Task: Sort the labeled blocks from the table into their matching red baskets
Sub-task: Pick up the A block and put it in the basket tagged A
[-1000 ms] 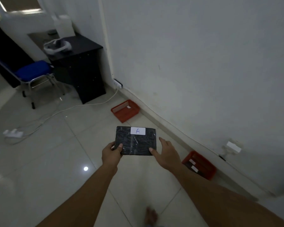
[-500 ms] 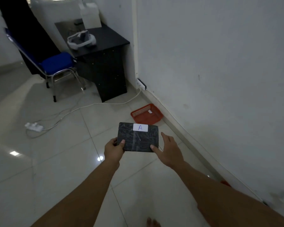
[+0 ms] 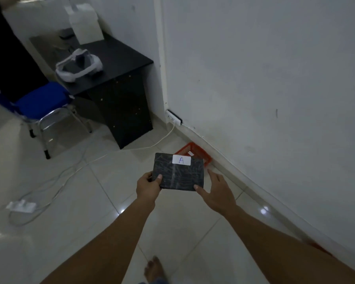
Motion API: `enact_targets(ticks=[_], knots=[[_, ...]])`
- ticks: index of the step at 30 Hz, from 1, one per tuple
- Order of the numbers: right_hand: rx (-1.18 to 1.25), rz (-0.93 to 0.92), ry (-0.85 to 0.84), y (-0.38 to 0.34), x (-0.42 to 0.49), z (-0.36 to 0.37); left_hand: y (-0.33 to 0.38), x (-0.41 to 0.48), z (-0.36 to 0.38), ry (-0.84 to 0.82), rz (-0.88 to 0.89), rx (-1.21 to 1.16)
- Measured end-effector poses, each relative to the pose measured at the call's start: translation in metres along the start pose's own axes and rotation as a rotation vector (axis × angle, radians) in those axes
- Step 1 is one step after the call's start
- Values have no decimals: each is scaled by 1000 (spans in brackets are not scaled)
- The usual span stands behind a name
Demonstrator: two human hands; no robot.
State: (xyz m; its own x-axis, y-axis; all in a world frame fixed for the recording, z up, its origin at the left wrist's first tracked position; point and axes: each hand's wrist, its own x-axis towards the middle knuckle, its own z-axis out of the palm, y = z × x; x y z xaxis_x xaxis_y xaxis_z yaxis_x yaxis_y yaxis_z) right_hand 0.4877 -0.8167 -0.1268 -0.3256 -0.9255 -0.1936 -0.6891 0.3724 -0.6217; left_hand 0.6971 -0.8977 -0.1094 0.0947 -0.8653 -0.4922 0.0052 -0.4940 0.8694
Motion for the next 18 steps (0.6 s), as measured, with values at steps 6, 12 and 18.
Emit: enact_targets(ticks=[6,12,18], knots=[[30,116,61,-51,62,27,53,93,-9,-136,-3,128],[51,207,119,-67,136,46,86,190,14,-228,-13,211],[59,304,131,-74,201,63,108,275,44,-314,-52,268]])
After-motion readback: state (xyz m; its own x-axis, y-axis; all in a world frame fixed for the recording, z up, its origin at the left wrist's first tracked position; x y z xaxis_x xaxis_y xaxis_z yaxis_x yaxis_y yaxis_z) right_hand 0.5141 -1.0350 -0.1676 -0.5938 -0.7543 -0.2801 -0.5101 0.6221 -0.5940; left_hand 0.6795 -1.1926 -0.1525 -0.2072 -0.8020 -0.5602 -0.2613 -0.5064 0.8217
